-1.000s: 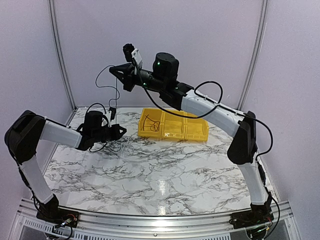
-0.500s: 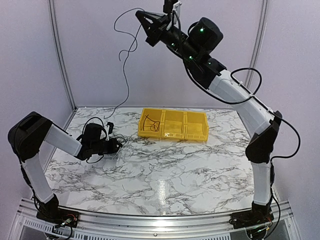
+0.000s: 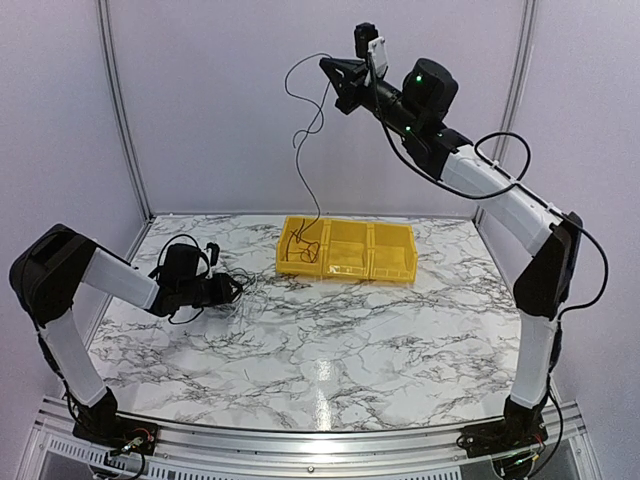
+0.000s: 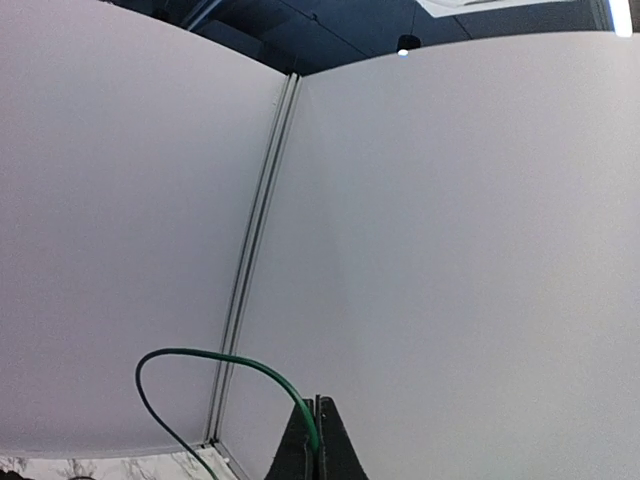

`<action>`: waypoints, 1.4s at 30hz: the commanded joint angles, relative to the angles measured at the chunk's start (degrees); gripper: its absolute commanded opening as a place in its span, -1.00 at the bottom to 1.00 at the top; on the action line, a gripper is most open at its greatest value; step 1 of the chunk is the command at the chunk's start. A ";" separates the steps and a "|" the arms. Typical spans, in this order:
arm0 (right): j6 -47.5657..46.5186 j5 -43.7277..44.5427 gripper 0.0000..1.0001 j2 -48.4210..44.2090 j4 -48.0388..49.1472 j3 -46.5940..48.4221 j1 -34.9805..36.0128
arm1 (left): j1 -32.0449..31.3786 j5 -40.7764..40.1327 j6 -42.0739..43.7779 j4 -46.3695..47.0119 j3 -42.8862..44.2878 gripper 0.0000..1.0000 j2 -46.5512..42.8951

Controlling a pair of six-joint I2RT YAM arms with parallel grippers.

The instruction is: Untangle the cables

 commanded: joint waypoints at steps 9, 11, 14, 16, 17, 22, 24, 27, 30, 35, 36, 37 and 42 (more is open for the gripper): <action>-5.29 0.63 -1.00 -5.97 2.15 -16.61 -7.76 | 1.87 -3.54 -1.84 -13.91 3.17 -0.13 -7.42; -5.13 0.63 -1.00 -5.89 2.45 -18.83 -8.53 | 1.95 -4.46 -0.99 -14.96 3.57 -0.12 -8.65; -5.45 0.94 -1.00 -5.26 2.50 -20.99 -9.27 | 2.18 -5.55 -0.20 -17.05 4.38 -0.12 -9.53; -5.39 1.31 -1.00 -4.60 2.44 -21.75 -9.98 | 2.20 -6.02 -0.06 -17.72 4.50 -0.12 -9.73; -5.56 1.39 -1.00 -4.22 2.30 -21.96 -10.25 | 2.27 -6.21 -0.17 -17.99 4.45 -0.12 -9.78; -4.98 3.68 -1.00 -3.06 2.38 -23.16 -11.59 | 2.36 -7.77 -0.68 -21.18 5.44 -0.12 -10.19; -4.10 3.71 -1.00 -3.14 2.18 -22.85 -12.02 | 2.32 -8.43 -0.51 -22.10 5.70 -0.12 -10.52; -4.09 2.60 -1.00 -3.81 2.04 -21.88 -11.99 | 2.36 -9.16 -0.31 -22.79 5.82 -0.12 -10.87; -3.95 2.35 -1.00 -4.17 1.86 -20.63 -11.99 | 2.36 -8.86 -0.15 -22.86 5.99 -0.12 -11.29; -6.17 3.01 -1.00 -4.71 1.70 -20.91 -12.10 | 2.32 -9.98 1.21 -22.78 6.16 -0.11 -13.26; -6.52 3.21 -1.00 -4.72 1.71 -21.11 -12.13 | 2.36 -10.20 1.71 -23.27 6.49 -0.11 -13.55; -6.60 3.39 -1.00 -4.67 1.79 -21.42 -12.27 | 2.32 -10.39 2.22 -23.98 7.06 -0.11 -13.56; -7.04 3.51 -1.00 -4.68 1.73 -21.80 -12.83 | 2.36 -11.21 3.88 -26.46 9.24 -0.11 -13.31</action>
